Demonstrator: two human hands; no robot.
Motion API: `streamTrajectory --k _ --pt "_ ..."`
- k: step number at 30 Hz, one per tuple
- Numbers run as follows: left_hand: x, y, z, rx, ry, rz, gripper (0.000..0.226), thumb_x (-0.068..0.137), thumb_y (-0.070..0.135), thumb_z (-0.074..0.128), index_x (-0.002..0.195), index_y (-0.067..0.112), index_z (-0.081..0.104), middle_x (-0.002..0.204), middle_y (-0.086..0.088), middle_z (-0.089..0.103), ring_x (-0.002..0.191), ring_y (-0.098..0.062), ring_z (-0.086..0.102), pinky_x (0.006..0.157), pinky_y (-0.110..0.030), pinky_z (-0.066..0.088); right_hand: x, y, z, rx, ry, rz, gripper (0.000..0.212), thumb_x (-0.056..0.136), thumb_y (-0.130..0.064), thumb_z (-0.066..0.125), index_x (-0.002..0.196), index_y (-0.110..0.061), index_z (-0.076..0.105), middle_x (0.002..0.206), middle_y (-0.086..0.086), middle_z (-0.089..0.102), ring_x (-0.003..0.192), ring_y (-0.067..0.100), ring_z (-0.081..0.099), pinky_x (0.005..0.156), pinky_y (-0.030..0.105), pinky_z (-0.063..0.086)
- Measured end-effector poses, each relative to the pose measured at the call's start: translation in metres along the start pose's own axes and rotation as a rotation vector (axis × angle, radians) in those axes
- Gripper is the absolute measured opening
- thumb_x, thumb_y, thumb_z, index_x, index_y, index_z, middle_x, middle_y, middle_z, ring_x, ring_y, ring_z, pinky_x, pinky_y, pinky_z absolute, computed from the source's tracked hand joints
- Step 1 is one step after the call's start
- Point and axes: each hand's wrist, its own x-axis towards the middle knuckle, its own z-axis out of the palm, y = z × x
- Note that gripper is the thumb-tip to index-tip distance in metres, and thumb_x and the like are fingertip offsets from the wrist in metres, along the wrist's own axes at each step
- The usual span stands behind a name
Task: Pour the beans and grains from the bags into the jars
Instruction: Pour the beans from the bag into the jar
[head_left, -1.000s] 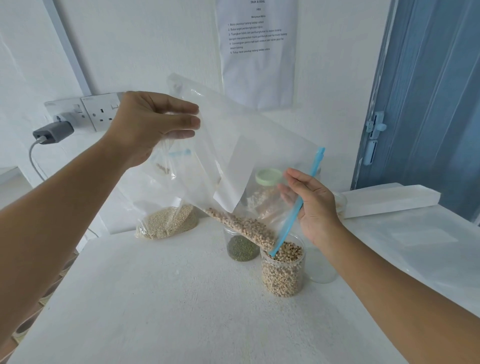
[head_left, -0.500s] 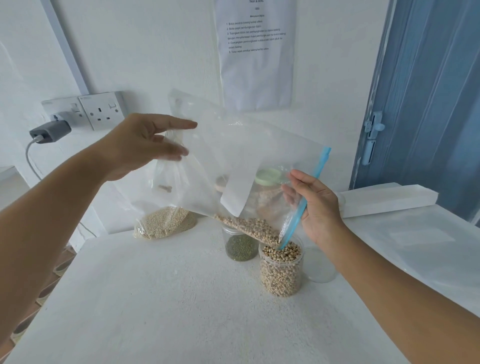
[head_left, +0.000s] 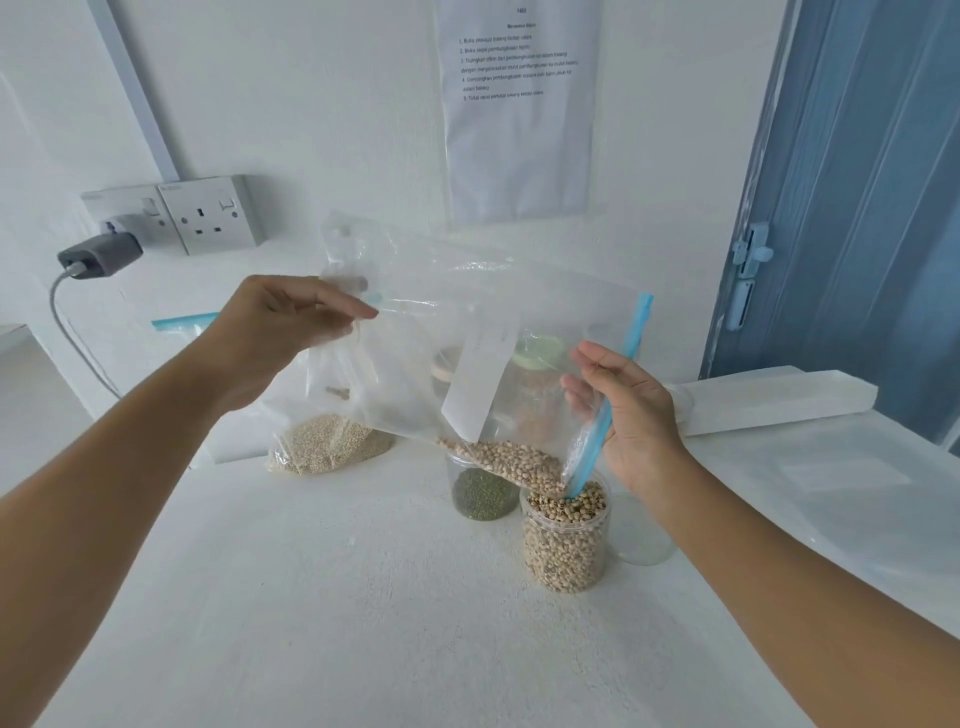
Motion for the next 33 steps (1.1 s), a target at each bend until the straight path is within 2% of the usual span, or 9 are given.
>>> streamTrajectory --k 8,11,13,15,18,20,24,28,33 --pt "-0.022 -0.018 -0.003 -0.105 -0.025 -0.092 0.044 0.096 -0.008 0.058 0.093 0.025 0.086 0.122 0.000 0.076 0.137 -0.003 0.053 0.122 -0.037 0.031 0.001 0.002 -0.001 -0.015 0.012 -0.002 0.024 0.093 0.004 0.068 0.110 -0.010 0.077 0.112 0.006 0.078 0.085 0.020 0.076 0.073 0.026 0.062" --pt "-0.034 -0.039 -0.002 -0.187 -0.016 -0.186 0.042 0.093 -0.007 0.058 0.099 0.024 0.085 0.122 -0.007 0.076 0.134 -0.014 0.057 0.125 -0.038 0.027 0.002 0.002 -0.002 -0.017 0.013 -0.006 0.024 0.094 0.003 0.067 0.112 -0.010 0.076 0.115 0.006 0.078 0.085 0.019 0.076 0.074 0.026 0.062" --pt "-0.041 -0.049 0.001 -0.222 -0.051 -0.258 0.024 0.085 0.015 0.078 0.107 0.020 0.083 0.127 -0.019 0.070 0.128 -0.020 0.062 0.121 -0.039 0.034 0.001 0.002 -0.002 -0.025 0.012 -0.007 0.024 0.094 0.003 0.067 0.113 -0.009 0.076 0.114 0.006 0.078 0.085 0.019 0.076 0.075 0.028 0.061" --pt "-0.042 -0.058 0.003 -0.257 -0.062 -0.288 0.050 0.067 0.038 0.094 0.112 0.019 0.081 0.123 -0.022 0.070 0.122 -0.024 0.065 0.113 -0.042 0.043 0.001 0.003 -0.001 -0.029 0.012 -0.004 0.024 0.094 0.003 0.067 0.113 -0.009 0.076 0.114 0.006 0.078 0.085 0.020 0.076 0.076 0.029 0.058" --pt "-0.038 -0.055 0.008 -0.269 0.078 -0.245 0.016 0.087 0.015 0.074 0.100 0.021 0.082 0.107 -0.017 0.070 0.107 -0.026 0.066 0.103 -0.040 0.048 0.001 0.004 0.000 -0.016 0.024 -0.003 0.023 0.094 0.003 0.067 0.112 -0.008 0.076 0.114 0.007 0.078 0.083 0.019 0.076 0.075 0.028 0.062" --pt "-0.035 -0.056 0.009 -0.223 0.139 -0.194 0.025 0.097 0.000 0.062 0.100 0.016 0.081 0.114 -0.026 0.067 0.100 -0.024 0.061 0.097 -0.035 0.048 0.001 0.004 0.001 -0.015 0.032 -0.007 0.023 0.095 0.003 0.066 0.112 -0.009 0.076 0.113 0.006 0.078 0.082 0.018 0.076 0.074 0.027 0.062" --pt "-0.035 -0.053 0.008 -0.194 0.197 -0.112 0.021 0.097 -0.002 0.064 0.103 0.010 0.079 0.114 -0.033 0.067 0.091 -0.021 0.064 0.091 -0.028 0.054 0.001 0.003 -0.001 -0.045 0.042 -0.019 0.022 0.096 0.001 0.066 0.111 -0.012 0.077 0.114 0.004 0.078 0.088 0.019 0.075 0.077 0.029 0.061" --pt "-0.034 -0.051 0.010 -0.205 0.212 -0.113 0.020 0.097 -0.002 0.065 0.111 0.003 0.076 0.115 -0.032 0.070 0.101 -0.030 0.072 0.087 -0.028 0.059 0.000 0.003 -0.003 -0.064 0.059 -0.021 0.023 0.096 0.001 0.066 0.111 -0.013 0.077 0.115 0.003 0.078 0.090 0.020 0.075 0.078 0.030 0.060" --pt "-0.032 -0.045 0.002 -0.255 0.098 -0.177 0.035 0.104 -0.005 0.047 0.124 0.008 0.071 0.130 -0.009 0.072 0.120 -0.030 0.070 0.103 -0.043 0.052 0.000 0.002 -0.003 -0.066 0.092 -0.023 0.022 0.096 0.001 0.067 0.112 -0.011 0.077 0.114 0.004 0.078 0.091 0.020 0.075 0.081 0.032 0.060"
